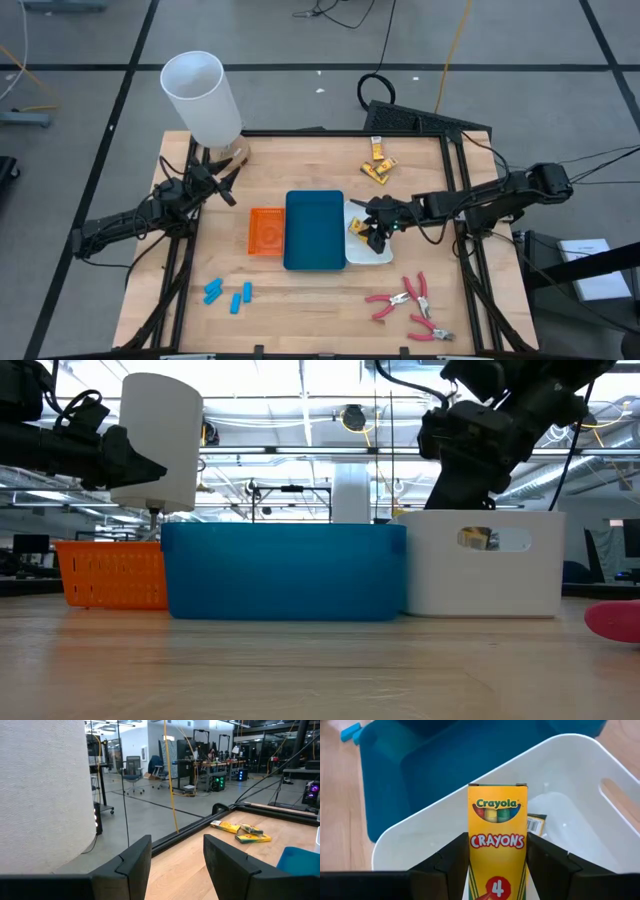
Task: Pick & Place School Supplies
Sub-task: Put the yellow crayon box into the white bin
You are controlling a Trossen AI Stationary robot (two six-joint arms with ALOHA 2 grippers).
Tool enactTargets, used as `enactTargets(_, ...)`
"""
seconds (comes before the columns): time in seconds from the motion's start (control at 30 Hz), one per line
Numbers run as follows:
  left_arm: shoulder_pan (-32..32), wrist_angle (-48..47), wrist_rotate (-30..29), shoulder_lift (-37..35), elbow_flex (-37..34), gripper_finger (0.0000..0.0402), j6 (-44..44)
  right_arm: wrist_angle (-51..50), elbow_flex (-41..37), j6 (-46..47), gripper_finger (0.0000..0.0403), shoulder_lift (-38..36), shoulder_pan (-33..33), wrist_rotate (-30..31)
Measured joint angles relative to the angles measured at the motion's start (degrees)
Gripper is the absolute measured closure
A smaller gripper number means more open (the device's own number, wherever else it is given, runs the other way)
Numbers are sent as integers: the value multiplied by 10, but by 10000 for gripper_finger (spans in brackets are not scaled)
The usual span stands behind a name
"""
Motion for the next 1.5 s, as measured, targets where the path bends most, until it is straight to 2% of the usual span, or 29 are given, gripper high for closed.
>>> enactTargets(0.47, 0, 0, 0, 0, 0, 220, 0, 3, 0, 16, 148, 0, 0, 2)
enactTargets(0.7, 0, 0, 0, 0, 0, 220, 0, 29, 0, -2, 149, -10, -3, 0)
enactTargets(0.97, 0, 0, 0, 0, 0, 220, 0, 141, 0, -78, 151, -60, -20, 8)
enactTargets(1.07, 0, 0, 0, 0, 0, 220, 0, 133, 0, -97, 151, -75, -47, 57)
enactTargets(1.23, 0, 0, 0, 0, 0, 220, 0, 47, 0, -86, 151, -79, -130, 144)
enactTargets(1.4, 0, 0, 0, 0, 0, 220, 0, -42, 0, -39, 151, -66, -250, 165)
enactTargets(1.5, 0, 0, 0, 0, 0, 220, 0, -49, 0, -34, 151, -44, -313, 164)
